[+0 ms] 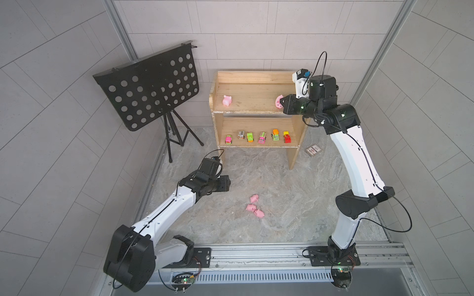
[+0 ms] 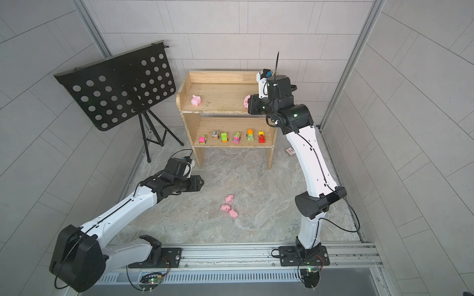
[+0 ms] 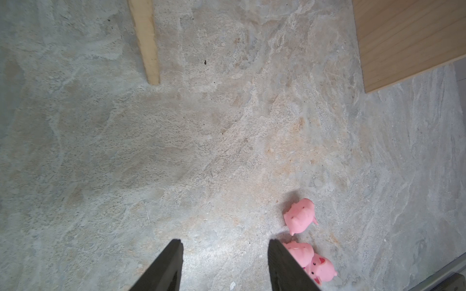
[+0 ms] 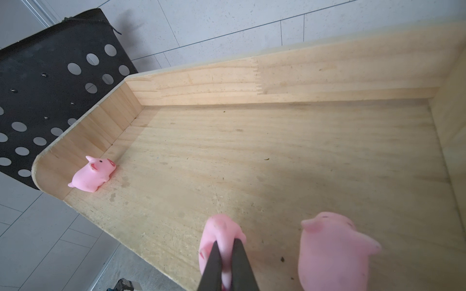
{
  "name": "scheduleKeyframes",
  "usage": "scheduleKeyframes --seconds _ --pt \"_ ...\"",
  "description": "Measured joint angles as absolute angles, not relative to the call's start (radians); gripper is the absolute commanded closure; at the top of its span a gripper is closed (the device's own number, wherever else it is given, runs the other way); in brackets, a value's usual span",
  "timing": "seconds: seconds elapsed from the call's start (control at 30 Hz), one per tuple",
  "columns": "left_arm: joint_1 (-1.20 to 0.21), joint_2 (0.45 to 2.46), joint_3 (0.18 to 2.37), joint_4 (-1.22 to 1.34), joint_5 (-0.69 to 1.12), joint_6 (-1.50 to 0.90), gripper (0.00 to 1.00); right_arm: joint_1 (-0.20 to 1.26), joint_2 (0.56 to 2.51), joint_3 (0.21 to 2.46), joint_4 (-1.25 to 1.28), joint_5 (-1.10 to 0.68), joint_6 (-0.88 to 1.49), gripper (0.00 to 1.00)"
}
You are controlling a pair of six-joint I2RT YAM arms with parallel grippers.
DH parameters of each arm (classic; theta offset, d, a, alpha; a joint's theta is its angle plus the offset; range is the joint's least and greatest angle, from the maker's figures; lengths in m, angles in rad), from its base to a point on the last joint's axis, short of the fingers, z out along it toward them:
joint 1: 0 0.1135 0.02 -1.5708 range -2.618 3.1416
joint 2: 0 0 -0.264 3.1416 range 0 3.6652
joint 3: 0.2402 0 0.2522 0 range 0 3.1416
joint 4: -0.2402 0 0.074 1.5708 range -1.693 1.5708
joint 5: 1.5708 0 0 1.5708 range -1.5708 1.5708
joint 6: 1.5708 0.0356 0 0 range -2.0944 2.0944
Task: Organize plastic toys on shelves
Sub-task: Place the plastic toy on the shelf.
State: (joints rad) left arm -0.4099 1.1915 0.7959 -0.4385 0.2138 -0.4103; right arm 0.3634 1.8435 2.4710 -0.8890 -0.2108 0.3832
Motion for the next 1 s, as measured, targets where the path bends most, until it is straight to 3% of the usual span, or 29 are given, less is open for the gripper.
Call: scheduleKeyframes --seconds 0.3,0.57,0.77,1.0 --pt "-0.41 1.192 0.796 -0.439 0.214 -0.41 0.4 0.356 1.873 2.51 -0.895 -0.188 0.393 0.6" --pt "-0.41 1.192 0.796 -0.439 0.214 -0.411 0.4 0.351 1.897 2.539 -0.903 -0.178 0.394 0.46" --pt "-0.41 1.192 0.796 -0.439 0.216 -0.411 0.39 0.351 1.904 2.549 -0.903 -0.189 0.389 0.4" --pt "-0.41 1.192 0.796 -0.439 0.222 -0.411 0.39 0.351 1.904 2.549 -0.901 -0.199 0.388 0.4"
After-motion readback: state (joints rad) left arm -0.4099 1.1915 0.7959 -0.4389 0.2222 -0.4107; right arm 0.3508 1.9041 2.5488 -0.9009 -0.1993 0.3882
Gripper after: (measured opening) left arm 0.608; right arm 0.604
